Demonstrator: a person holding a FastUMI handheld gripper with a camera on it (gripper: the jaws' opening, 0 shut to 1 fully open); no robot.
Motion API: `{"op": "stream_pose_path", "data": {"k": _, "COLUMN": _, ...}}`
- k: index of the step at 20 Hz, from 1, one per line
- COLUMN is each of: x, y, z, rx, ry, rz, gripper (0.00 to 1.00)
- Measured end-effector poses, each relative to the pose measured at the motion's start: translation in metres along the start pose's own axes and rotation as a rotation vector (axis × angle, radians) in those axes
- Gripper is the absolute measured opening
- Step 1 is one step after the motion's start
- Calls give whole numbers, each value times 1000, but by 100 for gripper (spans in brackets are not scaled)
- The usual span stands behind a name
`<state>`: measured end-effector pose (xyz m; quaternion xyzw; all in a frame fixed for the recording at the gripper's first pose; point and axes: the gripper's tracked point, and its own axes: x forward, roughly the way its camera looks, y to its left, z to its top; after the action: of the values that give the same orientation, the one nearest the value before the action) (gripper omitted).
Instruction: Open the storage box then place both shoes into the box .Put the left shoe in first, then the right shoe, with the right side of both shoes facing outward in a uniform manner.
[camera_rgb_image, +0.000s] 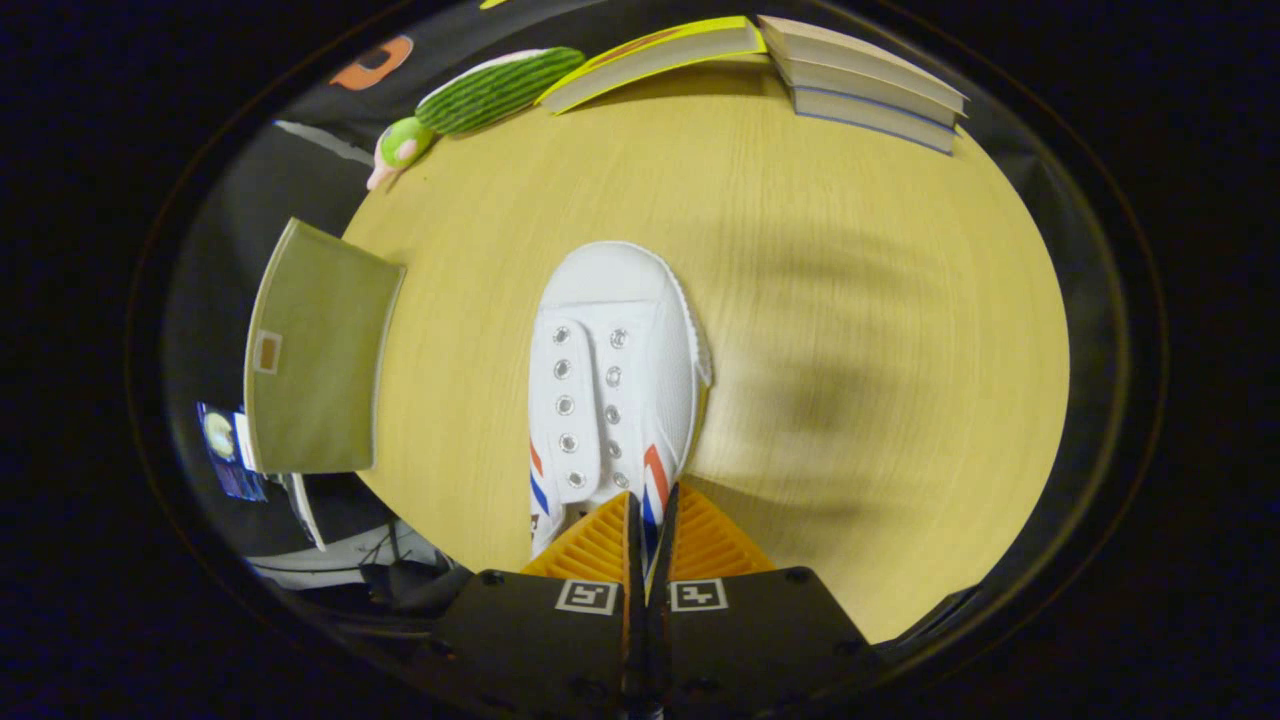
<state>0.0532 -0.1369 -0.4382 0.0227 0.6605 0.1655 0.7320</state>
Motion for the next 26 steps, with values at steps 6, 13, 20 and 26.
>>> {"op": "stream_pose_path", "data": {"k": 6, "x": -17, "y": 24, "z": -2, "rx": 106, "ry": -26, "rz": 119, "gripper": 6}}
{"op": "stream_pose_path", "data": {"k": 13, "x": -40, "y": 106, "z": -15, "rx": 275, "ry": -12, "rz": 321, "gripper": 5}}
{"op": "stream_pose_path", "data": {"k": 20, "x": -117, "y": 219, "z": 4, "rx": 281, "ry": -139, "rz": 386, "gripper": 5}}
{"op": "stream_pose_path", "data": {"k": 26, "x": -144, "y": 323, "z": 22, "rx": 227, "ry": -240, "rz": 282, "gripper": 5}}
